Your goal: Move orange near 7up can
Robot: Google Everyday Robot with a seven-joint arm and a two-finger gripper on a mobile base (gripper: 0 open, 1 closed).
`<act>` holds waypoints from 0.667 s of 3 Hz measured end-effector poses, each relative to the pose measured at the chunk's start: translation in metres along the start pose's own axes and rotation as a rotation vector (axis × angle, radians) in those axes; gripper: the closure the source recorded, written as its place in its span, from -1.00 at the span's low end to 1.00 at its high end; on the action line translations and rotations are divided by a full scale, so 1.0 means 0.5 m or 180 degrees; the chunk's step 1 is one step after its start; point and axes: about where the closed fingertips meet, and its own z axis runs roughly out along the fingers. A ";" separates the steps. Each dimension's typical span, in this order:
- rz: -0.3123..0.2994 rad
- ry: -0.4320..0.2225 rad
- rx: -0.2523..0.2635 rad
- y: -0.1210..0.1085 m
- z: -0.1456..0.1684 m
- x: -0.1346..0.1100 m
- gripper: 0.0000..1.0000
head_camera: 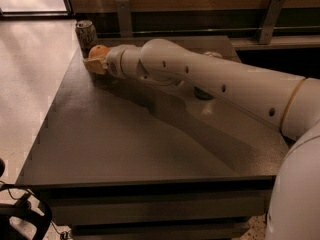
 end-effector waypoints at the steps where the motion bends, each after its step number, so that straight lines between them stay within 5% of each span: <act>1: 0.0052 0.0034 0.0052 -0.017 0.036 0.017 1.00; 2: 0.0068 0.0064 0.0109 -0.041 0.065 0.031 1.00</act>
Offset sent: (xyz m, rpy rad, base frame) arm 0.0551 0.0080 -0.0363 -0.0191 0.0275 -0.0677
